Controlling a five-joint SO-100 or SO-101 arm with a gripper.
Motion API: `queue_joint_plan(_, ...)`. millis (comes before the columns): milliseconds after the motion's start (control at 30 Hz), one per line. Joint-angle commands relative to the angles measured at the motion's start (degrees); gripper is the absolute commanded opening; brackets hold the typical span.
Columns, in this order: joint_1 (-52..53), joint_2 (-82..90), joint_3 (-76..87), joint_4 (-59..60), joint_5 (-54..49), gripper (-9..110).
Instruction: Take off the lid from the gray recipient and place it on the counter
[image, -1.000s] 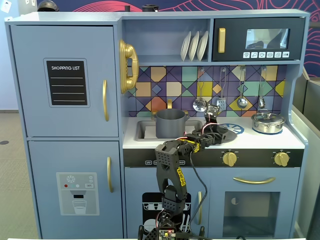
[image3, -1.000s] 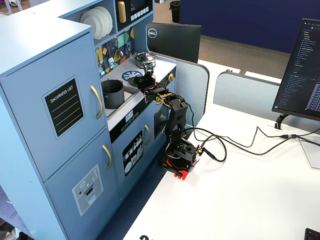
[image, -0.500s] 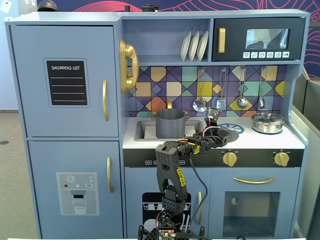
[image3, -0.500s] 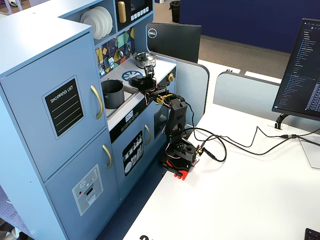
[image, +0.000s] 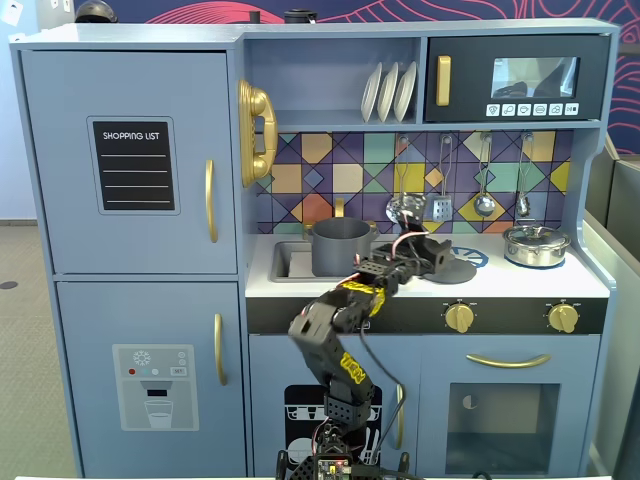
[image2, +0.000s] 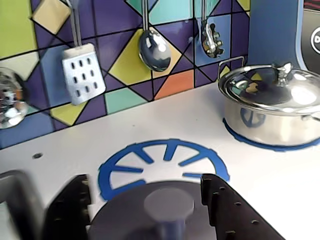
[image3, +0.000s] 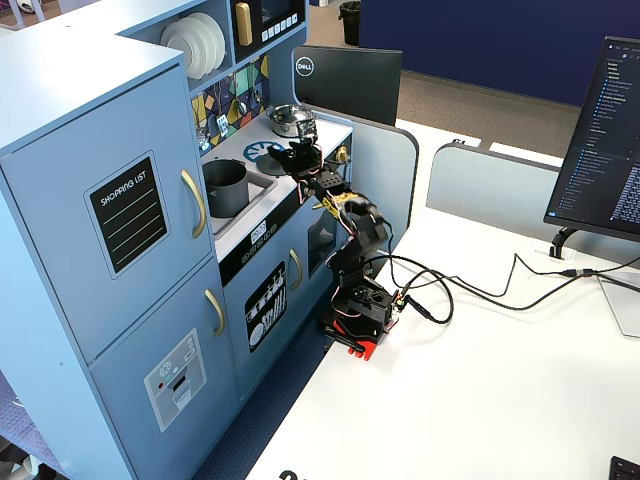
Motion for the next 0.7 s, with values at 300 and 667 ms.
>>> queue_joint_plan(300, -24.26, 41.04, 1.58, 69.26, 6.42, 0)
queue_joint_plan(667, -33.93, 51.33, 33.31, 67.41, 10.20, 0)
